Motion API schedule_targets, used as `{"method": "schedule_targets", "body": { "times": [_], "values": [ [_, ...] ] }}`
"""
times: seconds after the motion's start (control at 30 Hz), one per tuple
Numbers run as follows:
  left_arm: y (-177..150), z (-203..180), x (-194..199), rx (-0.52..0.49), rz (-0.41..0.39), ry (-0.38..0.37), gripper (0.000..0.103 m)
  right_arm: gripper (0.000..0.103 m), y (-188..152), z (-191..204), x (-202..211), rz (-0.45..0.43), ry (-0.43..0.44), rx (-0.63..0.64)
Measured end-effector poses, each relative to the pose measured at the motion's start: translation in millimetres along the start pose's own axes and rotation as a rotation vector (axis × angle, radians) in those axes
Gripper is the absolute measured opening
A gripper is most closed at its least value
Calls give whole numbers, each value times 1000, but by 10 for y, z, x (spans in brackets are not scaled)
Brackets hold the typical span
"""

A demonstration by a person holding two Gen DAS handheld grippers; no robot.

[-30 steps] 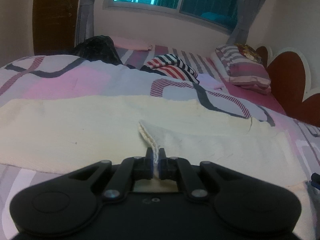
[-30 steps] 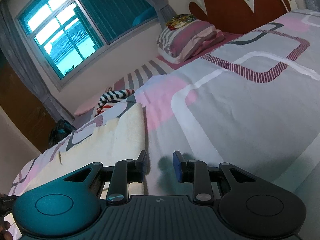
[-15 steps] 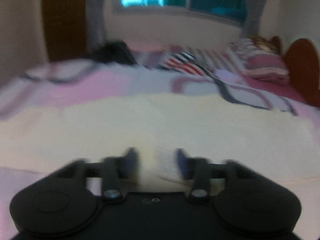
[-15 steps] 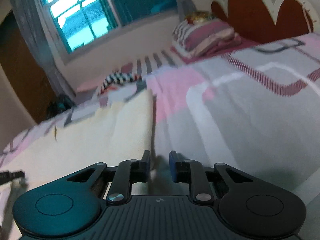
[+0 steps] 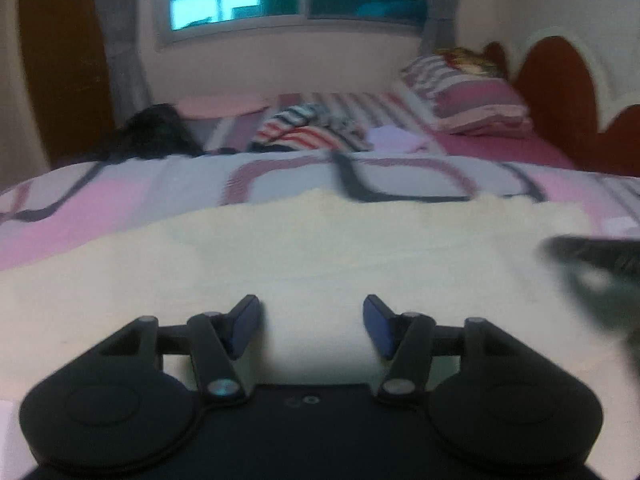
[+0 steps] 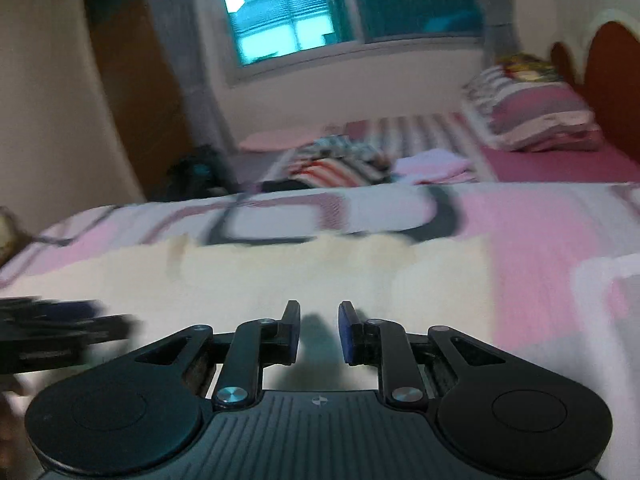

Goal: Fold small clothes

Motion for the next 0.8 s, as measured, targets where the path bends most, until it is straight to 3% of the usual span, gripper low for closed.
{"method": "schedule_targets", "body": {
  "times": [0.07,0.1,0.2,0.37,0.47,0.53,0.67,0.8],
  "values": [
    [-41,153,15,11,-11,27,60,19,73,-413,-76,1,-98,-101],
    [-57,193,15,11,-12,16,60,0,86,-587,-111,7,-124,-147],
    [-64,210,24,-6,-18,10,60,0,142,-840,-187,21,-114,-197],
    [-40,224,66,2,-13,-3,59,0,139,-735,-192,34,-141,-111],
    [-3,152,194,4,-34,-16,60,0,134,-637,-35,40,-109,-109],
    [-37,48,286,-7,-40,-56,60,0,44,-546,159,42,-88,-98],
    [-223,-25,316,22,-6,-53,60,0,-316,-431,491,100,-81,-118],
    [-362,19,394,57,-20,-33,60,0,-538,-383,768,88,-94,-140]
  ]
}}
Point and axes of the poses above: each gripper's, at about its wrist camera, not at the fingertips, and x roughly against the way its jaws point, z to its left, y to its top, the point moved 4 cm from there along -x, roughly the way its jaws point, and after that the axes turned 5 degrees about -y, right-handed, at the moved point
